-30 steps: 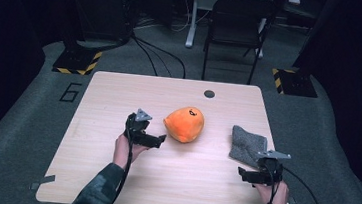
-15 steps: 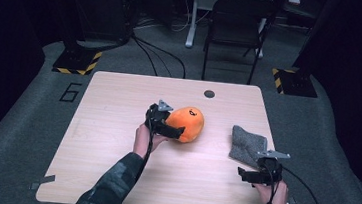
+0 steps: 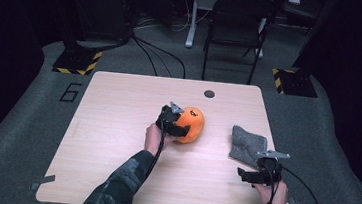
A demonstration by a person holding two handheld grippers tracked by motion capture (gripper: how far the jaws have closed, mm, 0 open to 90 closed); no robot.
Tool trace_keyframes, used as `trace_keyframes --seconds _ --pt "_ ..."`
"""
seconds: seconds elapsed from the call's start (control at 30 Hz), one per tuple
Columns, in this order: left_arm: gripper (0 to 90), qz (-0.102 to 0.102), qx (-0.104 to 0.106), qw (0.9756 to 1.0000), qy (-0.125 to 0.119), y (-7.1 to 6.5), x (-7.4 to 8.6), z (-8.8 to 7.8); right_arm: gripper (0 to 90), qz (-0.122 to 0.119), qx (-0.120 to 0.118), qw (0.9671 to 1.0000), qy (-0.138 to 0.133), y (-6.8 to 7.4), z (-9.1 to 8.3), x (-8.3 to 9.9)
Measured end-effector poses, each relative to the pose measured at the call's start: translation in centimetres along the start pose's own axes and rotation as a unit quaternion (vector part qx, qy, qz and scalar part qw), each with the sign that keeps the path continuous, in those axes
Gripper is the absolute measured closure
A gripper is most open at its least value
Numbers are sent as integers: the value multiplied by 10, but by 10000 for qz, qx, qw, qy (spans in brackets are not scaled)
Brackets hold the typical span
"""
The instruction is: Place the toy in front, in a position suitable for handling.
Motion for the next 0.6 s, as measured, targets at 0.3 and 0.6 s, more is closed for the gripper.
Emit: trace_keyframes --seconds 0.3,0.6 --pt "585 44 5 10000 -87 1 7 0 4 90 17 10000 35 3 -1 1" --pt "703 117 120 9992 -359 1 6 -6 10 62 33 10000 -11 0 -2 0"
Point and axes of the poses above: each handheld gripper's, and its own axes: z roughly forward along the jaws, x roughly out of its underside, y roughly to its left, the point moved 5 cm from there along z, roughly forward along the jaws, and after that the axes turned 1 degree about x, right-handed, at the moved point
